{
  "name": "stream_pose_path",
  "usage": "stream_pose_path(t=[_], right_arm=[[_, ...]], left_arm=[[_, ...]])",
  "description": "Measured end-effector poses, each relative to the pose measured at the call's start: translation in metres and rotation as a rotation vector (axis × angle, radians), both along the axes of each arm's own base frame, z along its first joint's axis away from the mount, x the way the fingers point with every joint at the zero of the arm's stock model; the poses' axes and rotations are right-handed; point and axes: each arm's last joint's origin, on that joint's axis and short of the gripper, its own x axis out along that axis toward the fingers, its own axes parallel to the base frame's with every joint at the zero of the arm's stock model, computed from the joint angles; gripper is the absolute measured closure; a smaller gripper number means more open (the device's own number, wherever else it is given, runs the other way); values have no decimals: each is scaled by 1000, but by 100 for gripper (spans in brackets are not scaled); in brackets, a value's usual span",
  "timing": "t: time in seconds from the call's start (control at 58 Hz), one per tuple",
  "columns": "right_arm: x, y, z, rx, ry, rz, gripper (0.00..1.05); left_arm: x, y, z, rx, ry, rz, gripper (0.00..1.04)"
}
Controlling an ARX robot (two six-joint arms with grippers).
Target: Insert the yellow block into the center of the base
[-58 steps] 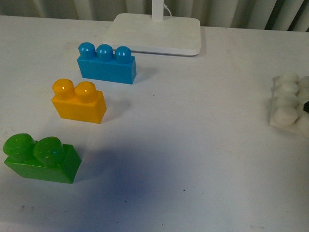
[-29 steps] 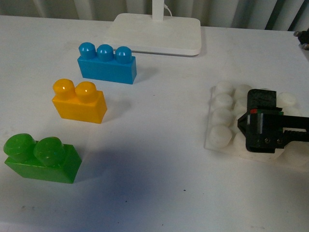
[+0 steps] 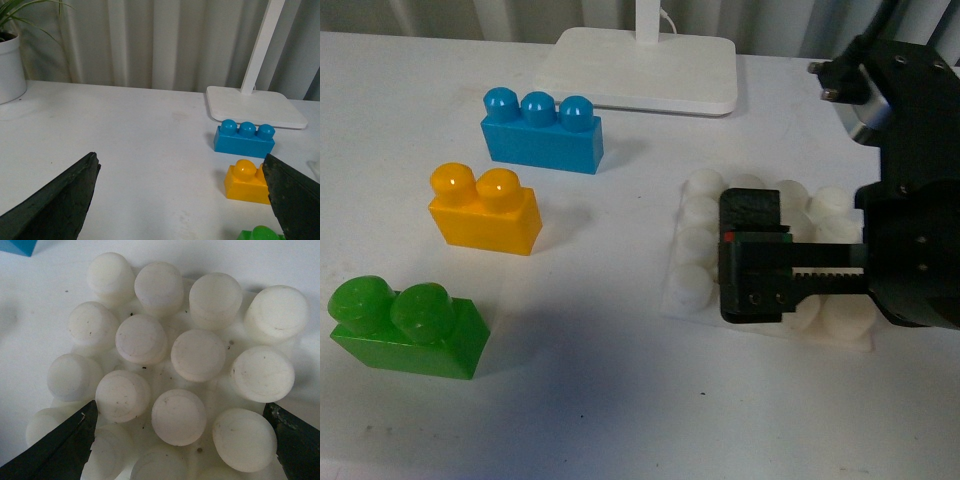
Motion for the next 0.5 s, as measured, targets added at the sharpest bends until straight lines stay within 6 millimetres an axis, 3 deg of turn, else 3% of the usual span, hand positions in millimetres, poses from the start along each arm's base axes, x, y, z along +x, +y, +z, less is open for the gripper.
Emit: stream_pose_path(t=[0.5], right_arm=[[16, 5, 4, 42, -6, 18, 9]], left_arm=[[0, 0, 0, 0, 0, 0, 6]])
